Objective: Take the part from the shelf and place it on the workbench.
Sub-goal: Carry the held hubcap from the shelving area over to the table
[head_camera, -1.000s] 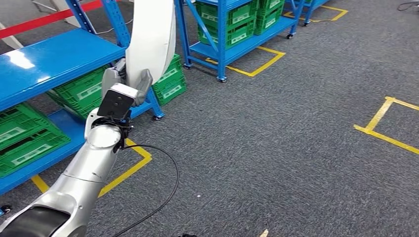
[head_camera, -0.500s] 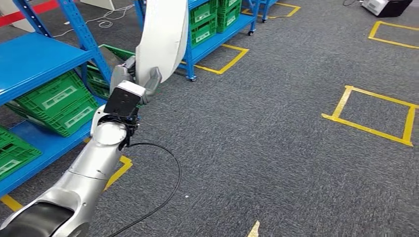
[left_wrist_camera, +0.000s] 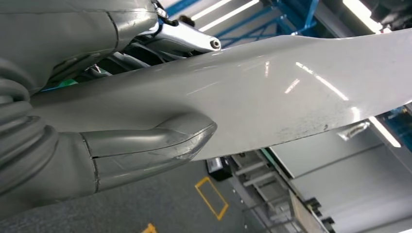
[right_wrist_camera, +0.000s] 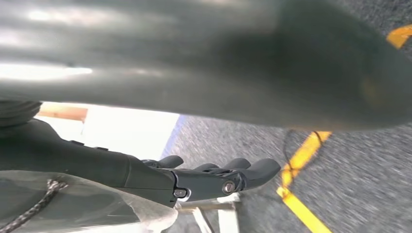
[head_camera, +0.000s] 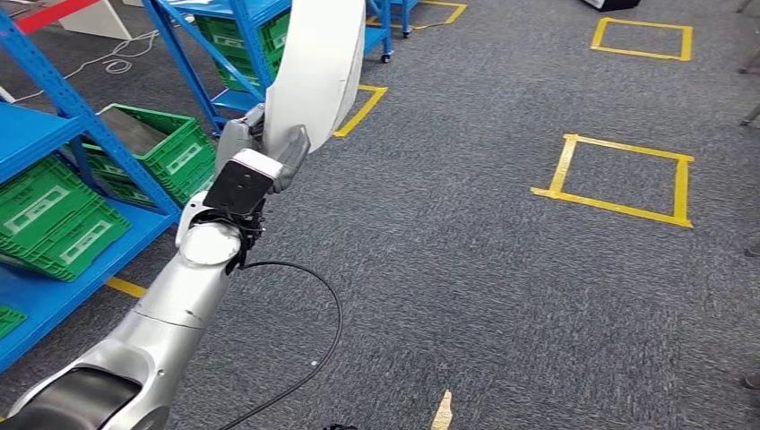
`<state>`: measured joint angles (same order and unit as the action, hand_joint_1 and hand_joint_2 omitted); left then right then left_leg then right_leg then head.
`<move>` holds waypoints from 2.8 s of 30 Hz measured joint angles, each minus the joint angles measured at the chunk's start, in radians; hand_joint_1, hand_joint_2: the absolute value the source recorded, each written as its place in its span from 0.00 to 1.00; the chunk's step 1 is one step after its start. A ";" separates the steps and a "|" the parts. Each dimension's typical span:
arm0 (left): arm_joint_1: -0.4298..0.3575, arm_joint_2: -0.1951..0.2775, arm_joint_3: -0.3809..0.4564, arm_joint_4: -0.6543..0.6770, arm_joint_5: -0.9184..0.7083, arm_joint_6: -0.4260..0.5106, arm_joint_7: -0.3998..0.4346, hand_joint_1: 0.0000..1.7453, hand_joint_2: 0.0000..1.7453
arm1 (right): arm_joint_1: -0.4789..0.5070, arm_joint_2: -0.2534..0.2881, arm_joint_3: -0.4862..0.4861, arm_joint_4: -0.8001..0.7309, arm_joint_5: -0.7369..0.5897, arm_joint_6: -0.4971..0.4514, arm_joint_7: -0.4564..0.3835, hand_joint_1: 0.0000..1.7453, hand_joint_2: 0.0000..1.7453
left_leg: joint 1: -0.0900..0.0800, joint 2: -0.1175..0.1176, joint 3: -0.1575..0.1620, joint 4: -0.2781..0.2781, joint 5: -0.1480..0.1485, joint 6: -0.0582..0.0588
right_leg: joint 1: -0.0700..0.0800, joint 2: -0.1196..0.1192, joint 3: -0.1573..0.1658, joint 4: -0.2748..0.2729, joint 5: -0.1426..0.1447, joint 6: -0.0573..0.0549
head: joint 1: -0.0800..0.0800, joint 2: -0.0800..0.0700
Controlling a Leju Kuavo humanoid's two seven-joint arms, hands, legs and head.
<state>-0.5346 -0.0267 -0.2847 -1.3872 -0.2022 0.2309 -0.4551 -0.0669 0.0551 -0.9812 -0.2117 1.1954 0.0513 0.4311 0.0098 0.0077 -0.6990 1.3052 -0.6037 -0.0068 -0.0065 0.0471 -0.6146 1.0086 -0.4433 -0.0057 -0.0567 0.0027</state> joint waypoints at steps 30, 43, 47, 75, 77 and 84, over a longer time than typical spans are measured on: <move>-0.018 -0.015 -0.023 0.018 0.000 -0.016 0.005 1.00 1.00 | -0.008 0.021 -0.076 0.001 -0.042 -0.038 0.073 0.00 0.00 | -0.004 0.002 0.004 -0.002 -0.011 0.001 | 0.006 -0.009 -0.006 0.005 -0.003 -0.004 | 0.003 0.000; -0.037 -0.031 -0.034 0.019 0.000 -0.021 0.006 1.00 1.00 | -0.004 0.039 -0.077 0.003 -0.036 -0.026 0.080 0.00 0.00 | -0.009 -0.008 0.128 -0.302 0.142 0.045 | 0.004 -0.026 -0.107 0.176 -0.086 0.036 | 0.010 0.000; -0.034 -0.032 -0.036 0.022 0.001 -0.022 0.006 1.00 1.00 | -0.004 0.040 -0.077 0.004 -0.035 -0.023 0.081 0.00 0.00 | -0.009 0.036 0.130 -0.301 0.137 0.041 | -0.005 -0.048 -0.140 0.237 -0.076 0.049 | 0.010 0.000; -0.042 -0.036 -0.048 0.026 0.021 -0.046 0.005 1.00 1.00 | -0.009 0.072 -0.109 0.005 -0.073 0.023 0.088 0.00 0.00 | -0.013 0.004 0.121 -0.309 0.150 0.050 | 0.000 -0.034 -0.142 0.254 -0.124 0.045 | 0.006 0.000; -0.040 -0.037 -0.049 0.028 0.021 -0.046 0.005 1.00 1.00 | -0.009 0.072 -0.110 0.005 -0.073 0.023 0.088 0.00 0.00 | -0.013 0.025 0.121 -0.308 0.148 0.048 | -0.007 -0.043 -0.145 0.263 -0.110 0.054 | 0.006 0.000; -0.042 -0.039 -0.050 0.028 0.021 -0.047 0.006 1.00 1.00 | -0.013 0.076 -0.111 0.005 -0.073 0.023 0.088 0.00 0.00 | -0.020 0.074 0.127 -0.297 0.134 0.018 | -0.005 -0.090 0.005 0.005 -0.017 0.030 | 0.000 0.000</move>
<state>-0.5770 -0.0654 -0.3347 -1.3593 -0.1816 0.1840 -0.4495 -0.0798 0.1312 -1.0925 -0.2069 1.1223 0.0742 0.5191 -0.0105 0.0815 -0.5722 1.0087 -0.4694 0.0116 -0.0111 -0.0432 -0.6097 1.0133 -0.4606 0.0244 -0.0568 0.0027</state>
